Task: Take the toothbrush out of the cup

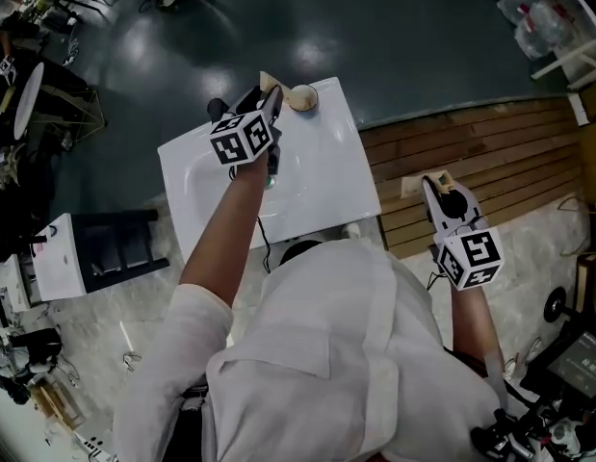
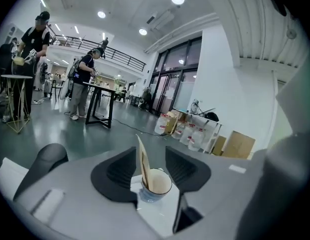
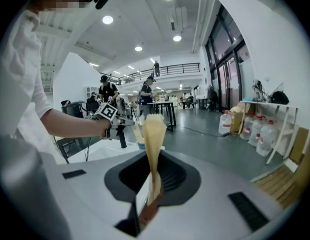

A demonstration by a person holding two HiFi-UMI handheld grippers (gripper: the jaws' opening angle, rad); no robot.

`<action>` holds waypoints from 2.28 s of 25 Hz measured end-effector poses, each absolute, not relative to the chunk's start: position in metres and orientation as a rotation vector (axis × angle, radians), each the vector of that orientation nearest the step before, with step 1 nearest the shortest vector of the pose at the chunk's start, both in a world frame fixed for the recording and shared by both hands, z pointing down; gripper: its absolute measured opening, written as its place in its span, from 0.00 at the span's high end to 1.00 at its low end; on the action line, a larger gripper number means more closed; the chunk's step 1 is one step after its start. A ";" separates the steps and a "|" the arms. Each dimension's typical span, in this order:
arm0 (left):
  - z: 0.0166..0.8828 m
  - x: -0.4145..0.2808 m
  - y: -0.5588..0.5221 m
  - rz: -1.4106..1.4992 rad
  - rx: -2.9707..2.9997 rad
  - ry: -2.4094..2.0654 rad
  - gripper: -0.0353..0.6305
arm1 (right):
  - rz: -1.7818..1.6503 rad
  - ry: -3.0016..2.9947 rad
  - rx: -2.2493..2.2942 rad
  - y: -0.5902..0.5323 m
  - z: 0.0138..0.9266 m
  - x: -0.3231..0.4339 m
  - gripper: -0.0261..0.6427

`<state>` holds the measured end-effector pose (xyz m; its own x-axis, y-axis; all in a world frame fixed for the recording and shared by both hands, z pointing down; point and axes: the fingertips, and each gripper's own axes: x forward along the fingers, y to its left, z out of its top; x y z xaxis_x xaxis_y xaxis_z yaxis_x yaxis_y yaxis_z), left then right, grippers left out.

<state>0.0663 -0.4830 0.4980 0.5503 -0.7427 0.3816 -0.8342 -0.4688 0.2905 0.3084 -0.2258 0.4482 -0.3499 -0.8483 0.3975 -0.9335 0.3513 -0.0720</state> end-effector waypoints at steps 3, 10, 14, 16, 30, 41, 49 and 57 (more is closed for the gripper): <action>0.507 0.060 -0.497 0.289 2.304 -1.308 0.70 | 0.421 -2.322 1.590 -0.230 0.447 0.310 0.90; 0.527 0.063 -0.508 0.330 2.261 -1.328 0.73 | 0.446 -2.306 1.600 -0.233 0.454 0.325 0.91; 0.526 0.057 -0.509 0.320 2.267 -1.339 0.85 | 0.452 -2.306 1.598 -0.237 0.454 0.323 0.91; 0.524 0.056 -0.508 0.303 2.270 -1.339 0.85 | 0.451 -2.309 1.592 -0.239 0.454 0.322 0.91; 0.462 0.059 -0.489 0.181 2.386 -1.331 0.86 | 0.430 -2.346 1.544 -0.244 0.449 0.309 0.91; 0.391 0.031 -0.437 0.029 2.488 -1.319 0.86 | 0.388 -2.362 1.539 -0.236 0.438 0.277 0.91; 0.360 -0.041 -0.375 -0.055 2.509 -1.267 0.86 | 0.348 -2.360 1.562 -0.218 0.425 0.219 0.91; 0.345 -0.118 -0.305 -0.039 2.554 -1.228 0.86 | 0.306 -2.359 1.562 -0.187 0.411 0.147 0.91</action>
<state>-0.1179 -0.3048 0.3452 0.6331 -0.7666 0.1074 -0.7583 -0.5865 0.2846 0.1466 -0.1874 0.4110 -0.3670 -0.8589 0.3572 -0.9216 0.3879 -0.0141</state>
